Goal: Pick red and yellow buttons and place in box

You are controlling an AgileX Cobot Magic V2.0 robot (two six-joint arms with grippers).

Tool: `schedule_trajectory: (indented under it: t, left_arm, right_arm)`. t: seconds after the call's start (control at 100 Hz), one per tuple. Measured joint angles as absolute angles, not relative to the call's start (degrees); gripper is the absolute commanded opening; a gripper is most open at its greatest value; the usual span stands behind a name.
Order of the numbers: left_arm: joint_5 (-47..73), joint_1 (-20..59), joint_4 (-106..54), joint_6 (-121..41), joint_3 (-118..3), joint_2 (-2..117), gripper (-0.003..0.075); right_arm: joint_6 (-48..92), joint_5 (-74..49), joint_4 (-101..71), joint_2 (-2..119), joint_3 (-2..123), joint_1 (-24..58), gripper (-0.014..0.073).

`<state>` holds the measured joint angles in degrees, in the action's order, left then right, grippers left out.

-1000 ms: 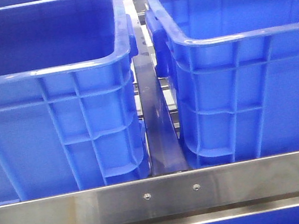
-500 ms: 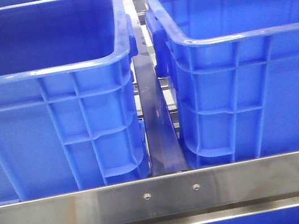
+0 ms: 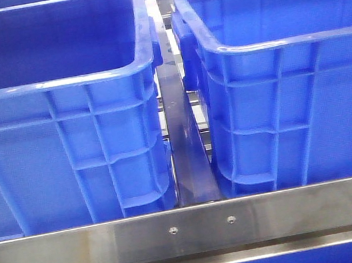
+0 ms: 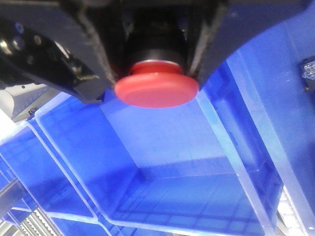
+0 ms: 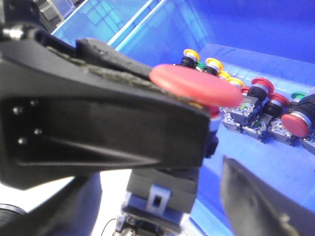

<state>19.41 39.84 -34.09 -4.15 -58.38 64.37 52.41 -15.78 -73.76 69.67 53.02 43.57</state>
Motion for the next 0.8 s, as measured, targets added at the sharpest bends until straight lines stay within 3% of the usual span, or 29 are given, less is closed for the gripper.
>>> schedule_trajectory:
  t: [0.23, 0.32, 0.48, 0.57, 0.74, 0.8]
  left_arm:
    - [19.15, 39.84, -34.21, -4.24, -58.38, 64.37, -0.0019]
    - [19.01, 39.84, -34.21, -4.24, -58.38, 64.37, -0.0019]
    - [19.02, 39.84, -34.21, -4.24, -58.38, 64.37, -0.0004]
    - [19.02, 39.84, -34.21, -4.24, -58.38, 64.37, 0.0094]
    - [20.02, 39.84, -34.33, -4.24, -58.38, 64.37, 0.0457]
    - [20.25, 39.88, -34.46, -4.24, -58.38, 64.37, 0.054]
  right_arm:
    - [52.33, -15.29, -74.47, 69.67, 53.02, 43.57, 0.011]
    - [52.33, -15.29, -74.82, 69.67, 53.02, 43.57, 0.0064]
    - [52.33, -15.29, -75.22, 69.67, 53.02, 43.57, 0.0063]
    - [52.33, -15.29, -75.22, 69.67, 53.02, 43.57, 0.0063]
    - [52.33, -15.46, -75.32, 69.67, 53.02, 43.57, 0.0063]
    - [52.43, -16.18, -75.32, 69.78, 53.02, 43.57, 0.0063]
